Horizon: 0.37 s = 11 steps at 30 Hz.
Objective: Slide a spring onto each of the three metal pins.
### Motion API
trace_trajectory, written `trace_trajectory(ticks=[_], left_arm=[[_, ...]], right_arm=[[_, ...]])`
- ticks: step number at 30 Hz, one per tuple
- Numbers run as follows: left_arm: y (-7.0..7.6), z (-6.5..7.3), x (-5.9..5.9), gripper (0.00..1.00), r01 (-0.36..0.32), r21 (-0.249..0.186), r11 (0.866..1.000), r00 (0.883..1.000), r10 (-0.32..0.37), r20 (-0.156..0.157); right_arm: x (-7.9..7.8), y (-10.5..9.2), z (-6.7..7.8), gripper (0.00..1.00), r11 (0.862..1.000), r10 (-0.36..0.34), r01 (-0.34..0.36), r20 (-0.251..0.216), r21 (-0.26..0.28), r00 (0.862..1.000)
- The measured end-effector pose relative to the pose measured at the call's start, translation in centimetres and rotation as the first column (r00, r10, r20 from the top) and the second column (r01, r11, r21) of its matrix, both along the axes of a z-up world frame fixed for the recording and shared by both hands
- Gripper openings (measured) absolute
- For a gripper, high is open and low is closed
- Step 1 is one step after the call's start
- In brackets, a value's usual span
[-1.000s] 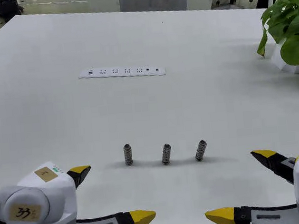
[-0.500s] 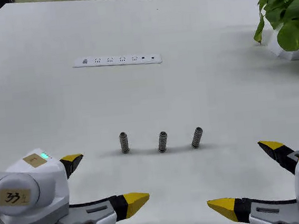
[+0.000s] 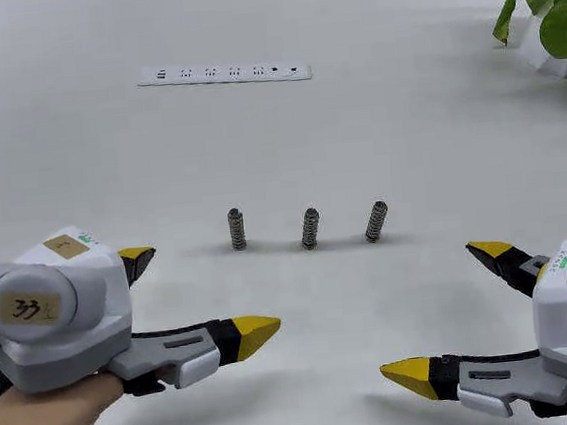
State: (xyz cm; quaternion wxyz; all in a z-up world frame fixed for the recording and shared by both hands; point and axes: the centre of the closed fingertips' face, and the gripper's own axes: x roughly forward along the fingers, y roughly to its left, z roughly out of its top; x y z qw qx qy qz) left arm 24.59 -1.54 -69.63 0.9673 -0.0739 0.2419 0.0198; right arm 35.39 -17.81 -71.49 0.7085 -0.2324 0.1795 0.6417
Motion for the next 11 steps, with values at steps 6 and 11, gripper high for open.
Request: trace_trajectory(ticks=[6,11], left_arm=[[-0.08,-0.06,-0.02,1.00,0.003,0.006,1.000,1.000,-0.003,-0.008],[-0.16,-0.24,0.00,1.00,0.009,0.005,1.000,1.000,-0.009,-0.015]], right_arm=[[0.00,0.00,-0.07,0.99,1.000,-0.001,0.001,-0.002,0.003,1.000],[0.11,-0.21,-0.41,0.98,1.000,-0.005,0.005,-0.004,-0.009,1.000]])
